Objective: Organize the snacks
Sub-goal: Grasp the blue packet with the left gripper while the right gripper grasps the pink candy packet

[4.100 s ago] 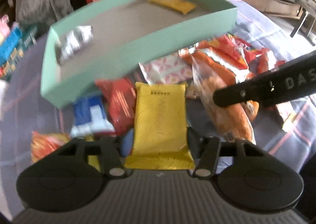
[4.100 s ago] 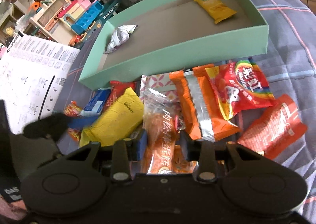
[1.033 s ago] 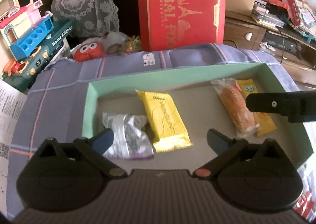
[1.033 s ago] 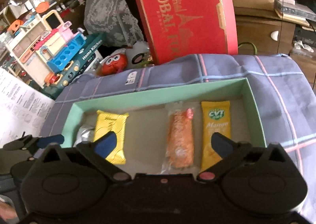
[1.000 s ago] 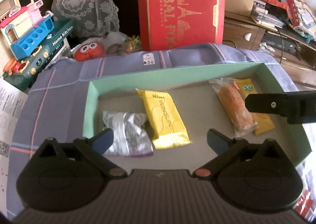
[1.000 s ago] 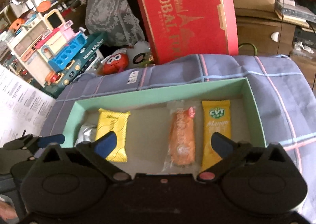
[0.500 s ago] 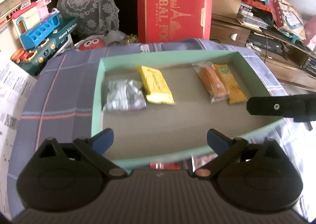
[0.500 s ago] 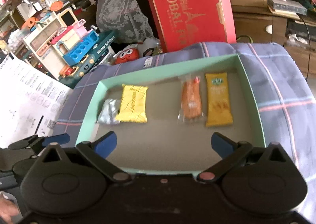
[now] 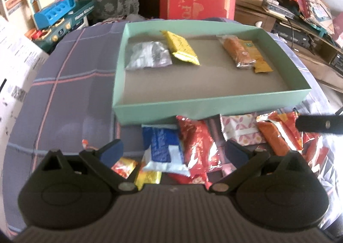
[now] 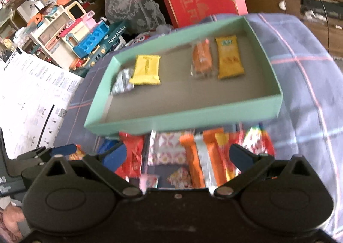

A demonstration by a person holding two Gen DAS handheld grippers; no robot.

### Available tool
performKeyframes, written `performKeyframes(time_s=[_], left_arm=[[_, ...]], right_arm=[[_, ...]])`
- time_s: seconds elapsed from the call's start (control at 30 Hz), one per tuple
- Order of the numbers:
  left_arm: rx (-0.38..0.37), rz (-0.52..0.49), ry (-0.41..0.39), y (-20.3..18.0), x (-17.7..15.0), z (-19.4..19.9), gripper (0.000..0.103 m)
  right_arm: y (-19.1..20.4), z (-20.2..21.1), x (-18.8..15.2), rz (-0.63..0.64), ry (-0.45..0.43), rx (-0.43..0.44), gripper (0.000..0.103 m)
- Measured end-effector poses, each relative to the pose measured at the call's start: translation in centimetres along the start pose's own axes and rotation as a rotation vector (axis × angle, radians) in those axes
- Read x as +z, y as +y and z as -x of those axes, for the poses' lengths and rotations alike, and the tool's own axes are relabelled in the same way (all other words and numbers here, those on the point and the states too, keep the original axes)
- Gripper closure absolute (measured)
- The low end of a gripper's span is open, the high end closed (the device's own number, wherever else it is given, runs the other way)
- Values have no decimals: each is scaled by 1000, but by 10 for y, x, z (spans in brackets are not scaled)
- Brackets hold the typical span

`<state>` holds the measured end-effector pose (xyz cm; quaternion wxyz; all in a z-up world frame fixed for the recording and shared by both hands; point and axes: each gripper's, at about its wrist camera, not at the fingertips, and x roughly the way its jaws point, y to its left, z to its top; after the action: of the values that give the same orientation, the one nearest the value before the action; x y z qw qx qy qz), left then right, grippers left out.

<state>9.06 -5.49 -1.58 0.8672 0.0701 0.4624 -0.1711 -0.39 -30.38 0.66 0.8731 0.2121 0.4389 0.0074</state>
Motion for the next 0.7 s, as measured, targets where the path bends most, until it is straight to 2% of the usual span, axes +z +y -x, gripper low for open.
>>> performKeyframes(time_s=[0.07,0.23,0.3,0.37,0.43,0.6,0.63,0.67,0.7], left_arm=[[6,8,-7,4,-4,-1,4],[9,7,-9,8,-6,-6,26],[2,1,-7,8,-4,-10,32],[0,-4,3,8,-4,-16,38],[-11,-2,30,10,-6,-23,60],[-35,20,36,17,-18,-25,61],[-44,22,41,19,-22,-24,61],[-48,24,44,21,-26,-23,61],[-52,27,47,23,-29,-22,61]], right_arm=[[2,-4,-9,-2,11,4,0],[19,-15,-26,30,42,29,0],[29,-20,-30,65,50,19,2],[38,-26,-34,91,71,15,14],[43,-33,-37,96,92,22,19],[50,-44,-48,121,131,32,44],[51,-46,-50,127,137,32,54],[51,-48,-52,133,143,31,60],[53,-50,-54,140,148,30,61]])
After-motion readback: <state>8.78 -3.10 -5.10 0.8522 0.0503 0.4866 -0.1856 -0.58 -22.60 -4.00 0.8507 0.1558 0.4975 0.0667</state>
